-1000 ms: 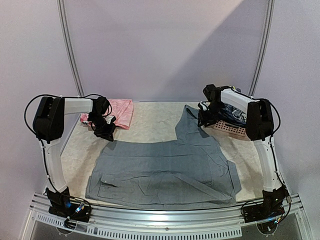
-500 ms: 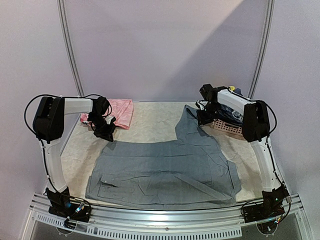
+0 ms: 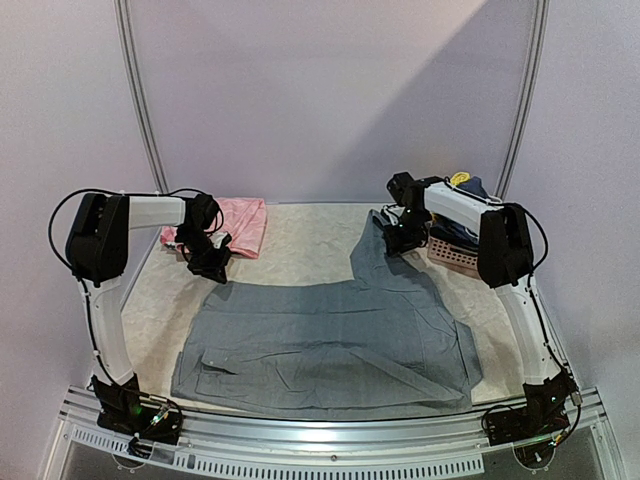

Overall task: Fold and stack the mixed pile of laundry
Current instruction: Fold the 1/3-folded shirt at the center of the board.

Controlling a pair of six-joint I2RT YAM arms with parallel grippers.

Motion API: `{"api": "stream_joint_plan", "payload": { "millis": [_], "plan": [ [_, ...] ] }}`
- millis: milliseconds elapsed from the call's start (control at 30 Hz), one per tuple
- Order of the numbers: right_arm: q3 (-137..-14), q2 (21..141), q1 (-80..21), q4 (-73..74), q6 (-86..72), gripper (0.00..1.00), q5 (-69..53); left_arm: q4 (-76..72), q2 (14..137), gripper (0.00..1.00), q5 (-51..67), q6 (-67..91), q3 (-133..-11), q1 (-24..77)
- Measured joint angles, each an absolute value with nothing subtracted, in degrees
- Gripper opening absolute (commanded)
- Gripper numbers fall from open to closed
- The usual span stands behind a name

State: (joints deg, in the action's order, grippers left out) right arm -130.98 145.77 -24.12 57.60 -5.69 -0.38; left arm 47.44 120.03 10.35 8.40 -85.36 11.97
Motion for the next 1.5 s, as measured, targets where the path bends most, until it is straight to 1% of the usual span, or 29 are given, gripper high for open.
{"api": "stream_joint_plan", "payload": {
  "millis": [200,433,700,833,867,1300,1400,1500],
  "plan": [
    [-131.0,145.7,-24.1,57.8,-5.8,0.38,1.5,47.4,119.8,0.00,10.5,8.6,-85.3,12.0],
    [-131.0,145.8,-24.1,58.5,-6.2,0.23,3.1,47.4,118.5,0.00,10.5,8.6,-84.4,12.0],
    [-131.0,146.4,-24.1,58.5,-6.1,0.11,2.8,47.3,118.5,0.00,10.5,8.6,-84.4,12.0],
    [-131.0,146.4,-24.1,58.3,-6.1,0.01,2.7,47.3,118.5,0.00,10.6,8.6,-84.4,12.0],
    [-131.0,146.4,-24.1,58.3,-6.2,0.00,2.7,47.3,118.5,0.00,10.6,8.6,-84.4,12.0],
    [-130.8,145.8,-24.1,58.2,-6.2,0.00,2.9,47.0,118.5,0.00,11.0,8.3,-84.4,11.9],
    [-130.4,143.7,-24.1,58.4,-6.2,0.00,2.8,46.2,117.7,0.00,11.5,8.2,-83.8,11.9],
    [-128.9,139.1,-24.1,58.3,-6.1,0.00,2.5,45.6,115.3,0.00,12.1,8.1,-82.4,11.9]
  ]
}}
